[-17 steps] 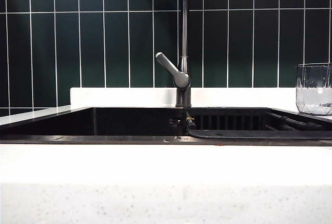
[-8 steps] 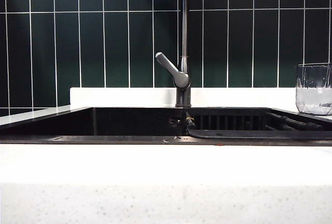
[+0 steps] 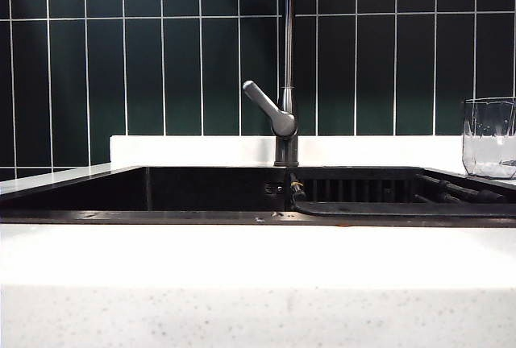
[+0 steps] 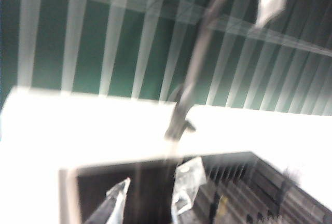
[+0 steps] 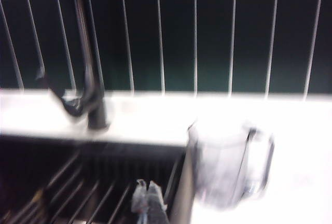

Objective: Pick up the mug next to the sink, go to the faucet to get some water, pour the water into the sink, and finally put the mug back to its place.

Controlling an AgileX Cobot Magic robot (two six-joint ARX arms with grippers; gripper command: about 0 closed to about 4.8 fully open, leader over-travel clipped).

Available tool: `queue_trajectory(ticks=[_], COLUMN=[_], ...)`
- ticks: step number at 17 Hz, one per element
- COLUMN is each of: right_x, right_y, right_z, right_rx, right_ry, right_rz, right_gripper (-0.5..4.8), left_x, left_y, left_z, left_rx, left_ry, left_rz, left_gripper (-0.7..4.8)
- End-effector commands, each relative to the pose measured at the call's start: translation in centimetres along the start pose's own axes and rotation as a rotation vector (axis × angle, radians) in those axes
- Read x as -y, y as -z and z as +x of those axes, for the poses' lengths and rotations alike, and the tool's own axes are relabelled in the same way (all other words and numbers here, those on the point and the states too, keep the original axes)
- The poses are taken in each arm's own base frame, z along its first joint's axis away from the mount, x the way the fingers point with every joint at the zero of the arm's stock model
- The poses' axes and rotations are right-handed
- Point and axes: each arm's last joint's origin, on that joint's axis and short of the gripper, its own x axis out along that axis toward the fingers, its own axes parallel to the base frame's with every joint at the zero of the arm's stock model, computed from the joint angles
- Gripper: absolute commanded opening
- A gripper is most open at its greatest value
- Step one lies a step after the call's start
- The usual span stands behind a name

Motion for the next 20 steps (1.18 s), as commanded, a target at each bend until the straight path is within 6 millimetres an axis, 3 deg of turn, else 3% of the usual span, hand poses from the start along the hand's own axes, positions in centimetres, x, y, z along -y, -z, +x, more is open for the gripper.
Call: queue_trajectory(ticks=[1,2,3,4,6,8,10,11,15,20], right_x=[0.3,0.7,1.0,1.2,1.8,2.1,2.8,3.2,4.9,6.4], right_y=[-1.4,-1.8,-2.4,-3.0,-3.3,-2.8,-2.2,-1.9,1.2,3.4], right_z=[2.0,4.1,5.9,7.1,8.5,8.8,9.3,9.7,11.7,13.0], right_rx=[-0.032,-0.114,-0.150,-0.152,-0.156,-0.183,-0.196,-0.200,-0.270,-0.276], right_ry=[0.020,0.023,0.025,0.030,0.112,0.182,0.282,0.294,0.306,0.305], right_rz=[-0.034,-0.040,-0.021,-0.021,-0.032,-0.039,-0.046,-0.047,-0.033,-0.028], right_gripper=[-0.06,0.13,0.65,0.92,0.96,0.97,2.13,2.46,2.44,2.42], left_x=[0.1,0.2,0.0,-0.4,-1.2,-1.9,-3.4,-4.0,-4.8,-4.5], left_y=[-1.5,-0.4,0.7,1.6,3.0,3.6,3.4,3.2,2.7,3.4], left_z=[4.9,9.3,12.2,14.1,16.6,17.8,18.6,18.8,20.4,20.6], left_rx=[-0.096,-0.145,-0.183,-0.198,-0.204,-0.221,-0.205,-0.194,-0.235,-0.289], left_ry=[0.088,0.187,0.247,0.273,0.306,0.340,0.327,0.345,0.553,0.666], left_rz=[0.035,0.024,0.014,0.007,0.034,0.060,0.033,0.020,-0.055,-0.108], left_gripper=[1.33,1.54,1.54,1.54,1.54,1.54,1.57,1.57,1.56,1.56])
